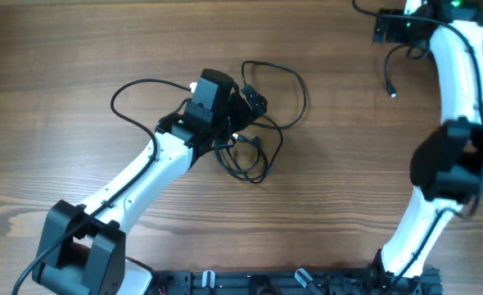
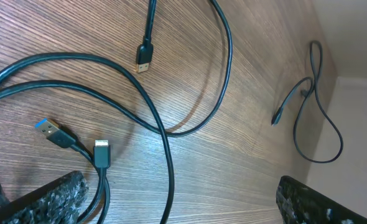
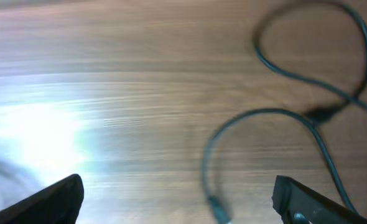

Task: Untangle cables
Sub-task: 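Release the cable and return the right gripper to the bundle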

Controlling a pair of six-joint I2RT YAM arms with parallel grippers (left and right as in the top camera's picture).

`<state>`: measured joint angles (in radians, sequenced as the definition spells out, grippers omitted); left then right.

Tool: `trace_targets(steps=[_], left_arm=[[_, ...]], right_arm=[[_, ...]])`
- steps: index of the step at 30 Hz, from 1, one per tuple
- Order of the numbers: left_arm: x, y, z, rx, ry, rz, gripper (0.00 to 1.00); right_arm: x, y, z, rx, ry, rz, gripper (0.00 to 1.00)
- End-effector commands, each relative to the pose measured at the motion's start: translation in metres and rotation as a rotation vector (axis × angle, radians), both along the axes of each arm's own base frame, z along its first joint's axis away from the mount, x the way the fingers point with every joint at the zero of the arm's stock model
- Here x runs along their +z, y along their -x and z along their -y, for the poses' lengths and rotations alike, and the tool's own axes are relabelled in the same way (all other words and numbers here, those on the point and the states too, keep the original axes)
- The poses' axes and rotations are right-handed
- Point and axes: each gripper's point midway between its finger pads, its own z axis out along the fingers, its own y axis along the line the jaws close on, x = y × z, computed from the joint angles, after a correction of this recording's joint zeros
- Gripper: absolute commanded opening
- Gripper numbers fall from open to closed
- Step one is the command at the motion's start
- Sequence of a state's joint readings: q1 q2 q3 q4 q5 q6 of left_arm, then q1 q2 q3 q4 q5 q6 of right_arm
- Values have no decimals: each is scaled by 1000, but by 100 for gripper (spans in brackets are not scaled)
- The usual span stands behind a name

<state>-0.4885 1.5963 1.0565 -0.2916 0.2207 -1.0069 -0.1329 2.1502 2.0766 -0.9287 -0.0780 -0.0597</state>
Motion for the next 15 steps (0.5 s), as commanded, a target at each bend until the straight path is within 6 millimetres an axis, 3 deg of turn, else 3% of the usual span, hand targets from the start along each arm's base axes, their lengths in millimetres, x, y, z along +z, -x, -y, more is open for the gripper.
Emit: trace_targets(steps=[1, 3, 6, 15], left_arm=[[0, -5, -4, 9, -14, 12, 100], [0, -4, -4, 9, -14, 12, 100], [0, -4, -4, 9, -14, 12, 100], [2, 0, 3, 23, 54, -36, 100]], right_arm=[[73, 24, -68, 252, -182, 117, 99], [79, 41, -92, 313, -268, 83, 98], [64, 69, -118, 346, -329, -51, 98], [4, 102, -151, 300, -326, -275, 89]])
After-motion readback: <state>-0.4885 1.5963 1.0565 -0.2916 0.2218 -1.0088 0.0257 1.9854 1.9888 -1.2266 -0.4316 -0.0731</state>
